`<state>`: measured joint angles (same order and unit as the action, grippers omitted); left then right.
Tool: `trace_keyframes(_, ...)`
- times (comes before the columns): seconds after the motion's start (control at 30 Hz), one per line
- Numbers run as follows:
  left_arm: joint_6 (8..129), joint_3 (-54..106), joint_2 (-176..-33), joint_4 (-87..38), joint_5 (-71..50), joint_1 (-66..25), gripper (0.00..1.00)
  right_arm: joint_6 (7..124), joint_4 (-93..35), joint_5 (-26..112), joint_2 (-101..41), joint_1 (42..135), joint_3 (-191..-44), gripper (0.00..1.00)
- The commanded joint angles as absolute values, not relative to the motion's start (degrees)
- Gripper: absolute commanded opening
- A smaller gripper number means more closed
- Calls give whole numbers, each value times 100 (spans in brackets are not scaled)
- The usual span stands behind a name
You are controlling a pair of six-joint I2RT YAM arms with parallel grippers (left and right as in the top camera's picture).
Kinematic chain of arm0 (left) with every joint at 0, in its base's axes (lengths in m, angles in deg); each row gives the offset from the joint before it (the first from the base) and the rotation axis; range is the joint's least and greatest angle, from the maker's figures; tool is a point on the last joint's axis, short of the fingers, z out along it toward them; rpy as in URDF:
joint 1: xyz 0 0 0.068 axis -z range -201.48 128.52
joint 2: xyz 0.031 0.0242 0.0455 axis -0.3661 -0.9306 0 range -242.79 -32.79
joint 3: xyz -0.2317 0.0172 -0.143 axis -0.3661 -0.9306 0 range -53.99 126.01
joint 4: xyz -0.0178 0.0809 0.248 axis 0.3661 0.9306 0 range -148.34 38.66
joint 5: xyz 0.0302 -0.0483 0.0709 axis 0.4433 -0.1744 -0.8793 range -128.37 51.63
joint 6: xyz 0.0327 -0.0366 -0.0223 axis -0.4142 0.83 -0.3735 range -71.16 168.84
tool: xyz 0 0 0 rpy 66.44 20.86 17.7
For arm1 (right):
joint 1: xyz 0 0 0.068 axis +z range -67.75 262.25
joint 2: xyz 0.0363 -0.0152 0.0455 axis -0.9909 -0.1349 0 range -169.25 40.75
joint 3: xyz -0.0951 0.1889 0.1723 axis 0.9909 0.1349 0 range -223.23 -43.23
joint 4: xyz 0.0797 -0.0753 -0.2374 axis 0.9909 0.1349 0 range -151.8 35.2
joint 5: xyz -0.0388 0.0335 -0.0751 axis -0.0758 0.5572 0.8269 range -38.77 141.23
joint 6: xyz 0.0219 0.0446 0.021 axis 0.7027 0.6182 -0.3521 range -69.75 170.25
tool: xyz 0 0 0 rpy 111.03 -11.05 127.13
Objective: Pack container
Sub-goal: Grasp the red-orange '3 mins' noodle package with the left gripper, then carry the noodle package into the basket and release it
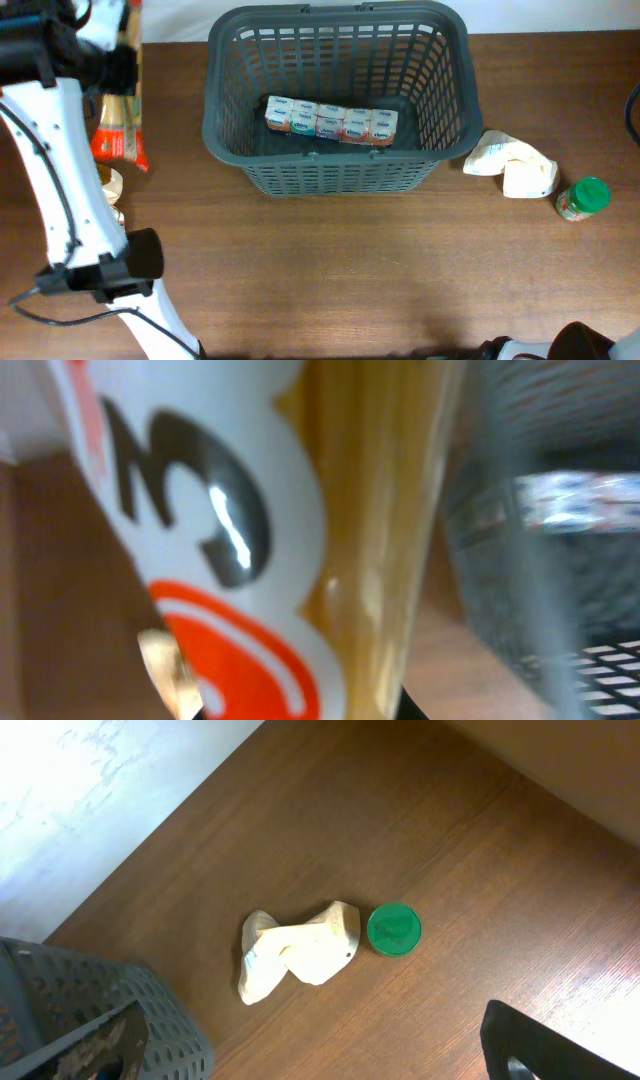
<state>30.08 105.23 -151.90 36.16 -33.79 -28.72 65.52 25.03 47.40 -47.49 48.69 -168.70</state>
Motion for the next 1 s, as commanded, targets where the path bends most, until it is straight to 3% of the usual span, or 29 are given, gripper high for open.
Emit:
trace_keyframes(0.0, 1722, 11375, -14779, 3553, -3150, -2225, 2, 6600, 2501, 4829, -4754, 4843, -16892, 99)
trace_keyframes(0.23, -916, 11764, -14742, 3459, -3578, -558, 2, 6600, 2501, 4829, -4754, 4843, -16892, 99)
trace_keyframes(0.4, -2127, 11338, -15007, 3181, -3690, 343, 2, 6600, 2501, 4829, -4754, 4843, -16892, 99)
trace_keyframes(0.67, -2083, 10214, -16088, 2471, -4055, 686, 2, 6600, 2501, 4829, -4754, 4843, -16892, 99)
trace_keyframes(0.97, -1482, 9790, -17374, 2980, -4205, 843, 2, 6600, 2501, 4829, -4754, 4843, -16892, 99)
